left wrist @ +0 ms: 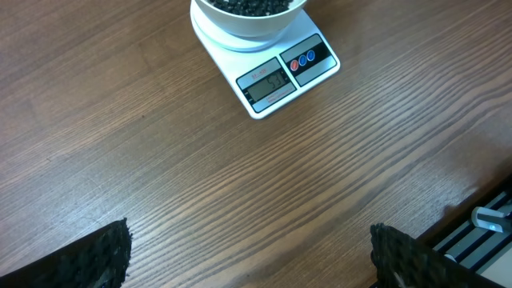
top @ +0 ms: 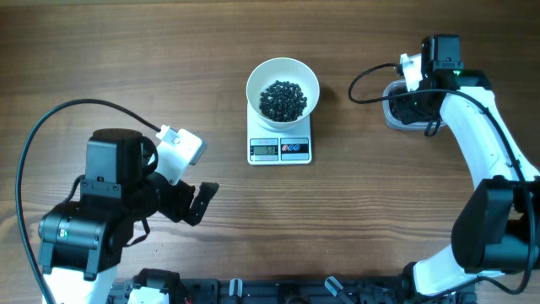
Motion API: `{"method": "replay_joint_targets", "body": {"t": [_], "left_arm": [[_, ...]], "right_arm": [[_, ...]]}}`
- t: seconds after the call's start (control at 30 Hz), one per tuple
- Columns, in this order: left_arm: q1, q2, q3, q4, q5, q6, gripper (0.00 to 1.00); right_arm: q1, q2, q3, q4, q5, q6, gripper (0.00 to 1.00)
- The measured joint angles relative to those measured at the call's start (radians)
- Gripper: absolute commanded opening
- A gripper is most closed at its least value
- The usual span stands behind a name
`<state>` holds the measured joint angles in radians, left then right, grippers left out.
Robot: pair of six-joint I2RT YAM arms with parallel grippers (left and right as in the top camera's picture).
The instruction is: Scoop item into bowl and weigh 150g on scale
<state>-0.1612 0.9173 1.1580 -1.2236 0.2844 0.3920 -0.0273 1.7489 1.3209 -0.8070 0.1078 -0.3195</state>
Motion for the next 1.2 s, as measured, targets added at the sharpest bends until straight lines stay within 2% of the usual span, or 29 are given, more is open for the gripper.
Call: {"method": "replay_joint_targets", "body": {"t": [0.3, 0.57, 0.83, 1.2], "left_arm": [[0.000, 0.000, 0.000, 0.000, 0.000, 0.000, 1.00], [0.000, 0.000, 0.000, 0.000, 0.000, 0.000, 1.00], [0.000, 0.000, 0.000, 0.000, 0.000, 0.000, 1.00], [0.000, 0.000, 0.000, 0.000, 0.000, 0.000, 1.00]], "right_arm": [[-0.037, 0.001, 0.000, -0.012, -0.120, 0.023, 0.04], [-0.152, 0.002, 0.001, -0.053, -0.343, 0.034, 0.04], [-0.232, 0.002, 0.004, -0.107, -0.444, 0.053, 0.04], [-0.322, 0.066, 0.022, -0.140, -0.601, 0.152, 0.04]]}}
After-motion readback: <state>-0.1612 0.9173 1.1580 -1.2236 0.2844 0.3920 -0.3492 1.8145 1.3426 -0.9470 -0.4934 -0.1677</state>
